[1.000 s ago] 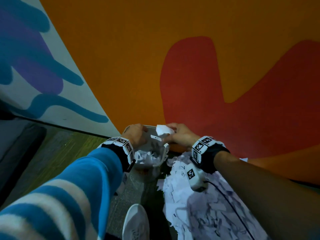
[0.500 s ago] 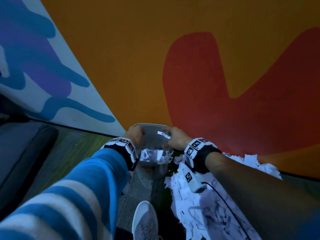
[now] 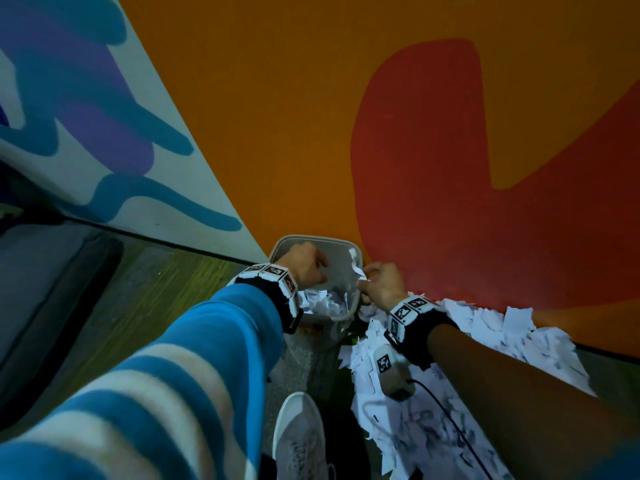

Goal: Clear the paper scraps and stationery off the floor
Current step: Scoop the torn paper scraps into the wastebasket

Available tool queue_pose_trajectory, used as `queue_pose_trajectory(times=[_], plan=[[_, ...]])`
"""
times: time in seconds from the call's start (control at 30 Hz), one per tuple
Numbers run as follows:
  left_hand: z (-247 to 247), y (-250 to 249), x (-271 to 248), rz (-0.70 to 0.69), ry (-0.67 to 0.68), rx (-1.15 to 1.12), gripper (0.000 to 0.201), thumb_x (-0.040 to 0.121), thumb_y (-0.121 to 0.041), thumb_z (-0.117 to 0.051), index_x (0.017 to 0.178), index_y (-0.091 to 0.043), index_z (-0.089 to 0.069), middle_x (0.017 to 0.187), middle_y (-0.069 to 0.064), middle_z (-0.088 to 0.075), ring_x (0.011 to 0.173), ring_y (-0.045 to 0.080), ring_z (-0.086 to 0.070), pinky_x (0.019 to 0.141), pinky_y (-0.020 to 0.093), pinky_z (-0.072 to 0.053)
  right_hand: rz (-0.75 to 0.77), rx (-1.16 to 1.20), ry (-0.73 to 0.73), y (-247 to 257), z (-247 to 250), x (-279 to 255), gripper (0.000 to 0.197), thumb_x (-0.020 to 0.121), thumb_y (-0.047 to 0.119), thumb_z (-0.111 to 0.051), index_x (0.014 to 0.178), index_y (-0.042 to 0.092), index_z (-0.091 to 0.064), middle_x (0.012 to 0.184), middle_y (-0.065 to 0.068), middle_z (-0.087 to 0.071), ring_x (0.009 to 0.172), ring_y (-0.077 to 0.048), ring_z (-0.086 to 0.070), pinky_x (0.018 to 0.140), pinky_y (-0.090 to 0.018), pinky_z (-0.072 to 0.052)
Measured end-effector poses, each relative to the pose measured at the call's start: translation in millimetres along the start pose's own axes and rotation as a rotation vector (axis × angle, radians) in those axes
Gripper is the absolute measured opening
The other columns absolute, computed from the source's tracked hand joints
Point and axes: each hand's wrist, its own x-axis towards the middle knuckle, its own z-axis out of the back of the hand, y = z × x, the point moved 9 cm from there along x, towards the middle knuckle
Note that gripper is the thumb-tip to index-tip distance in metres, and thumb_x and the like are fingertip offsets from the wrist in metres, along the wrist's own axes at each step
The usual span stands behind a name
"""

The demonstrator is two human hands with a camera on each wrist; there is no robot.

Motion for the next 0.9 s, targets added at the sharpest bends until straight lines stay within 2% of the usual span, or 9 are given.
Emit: queue_pose_trajectory(times=[0.07,0.13,0.27,0.37,0.47,0.53,0.63,0.77,0.9], plan=[[2,-5,1,-0.009,-0.010,-0.029,0.030,0.087,-0.014,-0.072,0.117,-0.012,-0.070,0.117,0.008,-0.068,0.106,0.022,-0.064,0.098,0.031,-0.051,0.065,-0.108,-0.074,17,17,-10,0.009,0.079,0.015,-0.077,0.081,0.019,-0.069,0.091,-0.012,-0.069,0.082,-0.027,-0.066,0.075,-0.032,-0.055],[11,-8,0,-0.013,-0.062,-0.023,0.027,0.089,-0.014,-0.069,0.116,-0.011,-0.071,0.113,0.005,-0.070,0.104,0.021,-0.065,0.095,0.028,-0.051,0.161,-0.155,-0.098,42,30,-18,0.004,0.083,0.017,-0.074,0.087,0.016,-0.073,0.086,-0.008,-0.067,0.083,-0.022,-0.061,0.072,-0.027,-0.048],[39,-1,-4,0.039,-0.264,-0.068,0.023,0.093,-0.011,-0.061,0.114,-0.012,-0.069,0.109,0.007,-0.071,0.096,0.023,-0.067,0.092,0.037,-0.057,0.292,0.045,-0.109,92,46,-29,0.013,0.083,0.017,-0.076,0.094,0.012,-0.074,0.089,-0.006,-0.072,0.076,-0.022,-0.070,0.068,-0.031,-0.058],[56,11,-12,0.115,-0.415,-0.094,0.022,0.094,-0.008,-0.057,0.113,-0.011,-0.069,0.105,0.010,-0.071,0.090,0.024,-0.065,0.090,0.039,-0.057,0.323,0.200,-0.039,114,40,-38,0.017,0.084,0.012,-0.076,0.100,0.006,-0.071,0.093,-0.013,-0.072,0.070,-0.023,-0.073,0.058,-0.024,-0.058],[61,21,-19,0.163,-0.480,-0.106,0.021,0.092,-0.008,-0.059,0.110,-0.010,-0.070,0.104,0.011,-0.072,0.092,0.029,-0.067,0.089,0.042,-0.057,0.372,0.107,0.064,117,16,-42,0.029,0.079,0.020,-0.081,0.105,0.011,-0.071,0.096,-0.006,-0.073,0.082,-0.019,-0.072,0.074,-0.032,-0.061],[54,28,-17,0.187,-0.442,-0.126,0.024,0.091,-0.010,-0.064,0.114,-0.012,-0.070,0.109,0.008,-0.072,0.096,0.027,-0.068,0.090,0.040,-0.057,0.378,-0.084,0.149,107,-1,-43,0.042,0.076,0.029,-0.083,0.114,0.017,-0.070,0.105,0.001,-0.071,0.095,-0.014,-0.068,0.088,-0.036,-0.058],[40,31,-11,0.170,-0.320,-0.133,0.030,0.089,-0.015,-0.070,0.119,-0.013,-0.069,0.115,0.009,-0.071,0.101,0.025,-0.067,0.096,0.040,-0.055,0.376,-0.227,0.221,93,-5,-48,0.049,0.079,0.023,-0.081,0.125,0.018,-0.064,0.120,0.002,-0.066,0.105,-0.013,-0.063,0.096,-0.035,-0.053],[27,10,-5,0.063,-0.207,-0.087,0.033,0.088,-0.016,-0.070,0.121,-0.012,-0.068,0.116,0.008,-0.071,0.106,0.023,-0.066,0.101,0.035,-0.051,0.353,-0.268,0.233,81,16,-45,0.040,0.082,0.018,-0.078,0.121,0.017,-0.067,0.116,-0.004,-0.068,0.101,-0.019,-0.065,0.091,-0.040,-0.056],[-3,-44,-1,-0.107,-0.065,-0.003,0.029,0.089,-0.015,-0.066,0.117,-0.010,-0.070,0.111,0.005,-0.071,0.104,0.021,-0.066,0.090,0.026,-0.049,0.426,-0.469,0.294,71,58,-49,0.026,0.086,0.017,-0.072,0.111,0.013,-0.072,0.102,-0.003,-0.072,0.089,-0.017,-0.068,0.082,-0.036,-0.057]])
